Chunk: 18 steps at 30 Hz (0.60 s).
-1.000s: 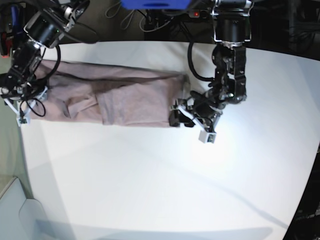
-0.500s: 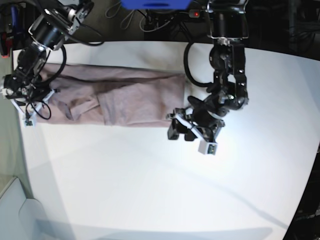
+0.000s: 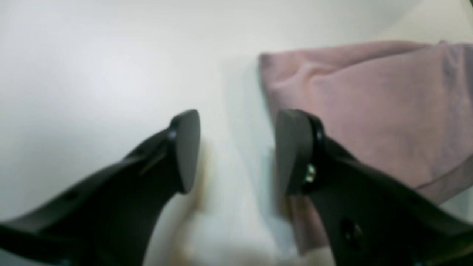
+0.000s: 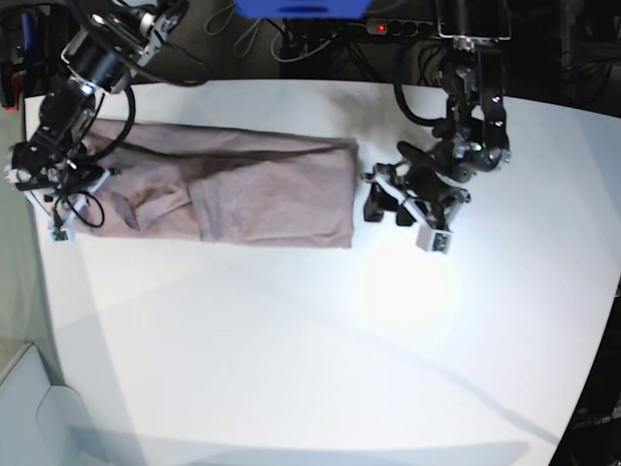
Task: Layout the t-shirt on the table in an organized manner, then fold the t-shirt properly
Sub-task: 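Release the folded end and press it flat with the left gripper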
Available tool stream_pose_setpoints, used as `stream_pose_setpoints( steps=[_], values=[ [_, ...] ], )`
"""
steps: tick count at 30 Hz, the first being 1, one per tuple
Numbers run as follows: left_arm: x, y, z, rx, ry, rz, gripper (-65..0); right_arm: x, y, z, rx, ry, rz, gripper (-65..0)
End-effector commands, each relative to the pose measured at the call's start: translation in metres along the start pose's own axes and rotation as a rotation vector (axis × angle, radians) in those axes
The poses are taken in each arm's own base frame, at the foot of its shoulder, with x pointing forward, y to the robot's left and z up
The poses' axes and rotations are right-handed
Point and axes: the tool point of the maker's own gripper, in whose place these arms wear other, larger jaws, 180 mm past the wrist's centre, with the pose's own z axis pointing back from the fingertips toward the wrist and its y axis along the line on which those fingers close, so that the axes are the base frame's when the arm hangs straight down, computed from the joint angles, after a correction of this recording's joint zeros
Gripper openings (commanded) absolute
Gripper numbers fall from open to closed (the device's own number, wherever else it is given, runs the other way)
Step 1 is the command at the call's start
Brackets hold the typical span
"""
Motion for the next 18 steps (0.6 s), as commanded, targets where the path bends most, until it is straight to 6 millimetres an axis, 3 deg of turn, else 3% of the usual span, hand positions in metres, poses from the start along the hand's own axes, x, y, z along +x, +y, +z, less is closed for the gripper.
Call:
stream_pose_setpoints(
  steps=[1, 5, 9, 18],
  values=[
    [0.02, 0.0, 0.004, -0.006, -0.066, -0.002, -32.6, 0.018, -0.012, 0.011, -0.038, -0.055, 0.001, -65.0],
    [0.018, 0.007, 0.008, 0.011, -0.069, 0.009, -32.6, 0.032, -0.012, 0.024, -0.064, -0.106, 0.001, -65.0],
    [0.014, 0.005, 0.008, 0.008, -0.061, 0.01, -32.6, 0.04, -0.002, 0.025, -0.054, -0.119, 0.046, -65.0],
    [0.015, 0.005, 0.008, 0.007, -0.063, 0.01, -32.6, 0.023, 0.005, 0.015, -0.05, -0.048, 0.131, -63.1]
  ],
)
